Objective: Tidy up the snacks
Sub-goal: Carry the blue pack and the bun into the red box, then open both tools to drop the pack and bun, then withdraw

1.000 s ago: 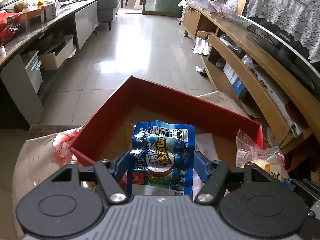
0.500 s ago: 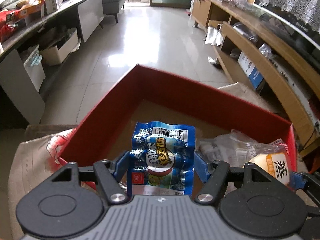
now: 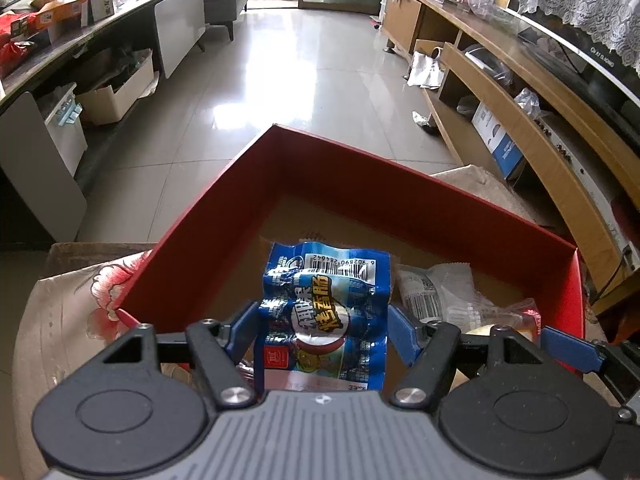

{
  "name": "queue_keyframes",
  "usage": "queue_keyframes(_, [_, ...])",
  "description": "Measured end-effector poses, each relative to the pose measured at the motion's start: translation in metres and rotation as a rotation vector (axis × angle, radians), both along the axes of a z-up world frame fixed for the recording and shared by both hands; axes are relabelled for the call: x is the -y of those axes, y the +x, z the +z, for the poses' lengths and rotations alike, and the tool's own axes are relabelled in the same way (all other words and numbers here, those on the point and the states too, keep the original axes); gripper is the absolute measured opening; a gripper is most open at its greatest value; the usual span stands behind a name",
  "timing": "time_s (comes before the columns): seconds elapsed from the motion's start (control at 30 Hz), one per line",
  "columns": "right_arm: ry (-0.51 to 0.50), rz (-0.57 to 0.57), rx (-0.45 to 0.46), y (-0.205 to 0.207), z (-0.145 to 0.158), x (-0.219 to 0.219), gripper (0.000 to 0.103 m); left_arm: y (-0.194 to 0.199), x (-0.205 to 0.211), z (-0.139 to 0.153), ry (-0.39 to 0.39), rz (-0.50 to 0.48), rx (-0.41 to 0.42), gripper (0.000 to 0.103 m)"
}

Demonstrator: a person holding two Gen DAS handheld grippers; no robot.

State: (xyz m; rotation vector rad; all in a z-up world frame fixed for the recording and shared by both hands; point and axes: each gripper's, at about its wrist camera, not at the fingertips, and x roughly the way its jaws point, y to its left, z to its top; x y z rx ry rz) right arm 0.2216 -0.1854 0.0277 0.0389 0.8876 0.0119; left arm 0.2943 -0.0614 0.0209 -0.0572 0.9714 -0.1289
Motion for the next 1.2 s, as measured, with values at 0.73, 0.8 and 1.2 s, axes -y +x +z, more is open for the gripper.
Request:
queue_keyframes(0.73, [-0.007, -0.016, 0.045, -0.019, 0.013, 0.001, 0.082, -0.03, -0.026, 0.023, -0.056, 0.011, 0.024, 0.08])
queue_keyframes(0.8, [-0.005, -0.018, 0.05, -0.024, 0.016, 0.0, 0.083, -0.038, -0.03, 0.025, -0.066, 0.007, 0.024, 0.08])
queue_keyframes(1.2, [-0.012, 0.012, 0.064, -0.061, 0.026, -0.009, 0.085, -0.085, -0.071, 0.024, -0.11, 0.022, -0.014, 0.081])
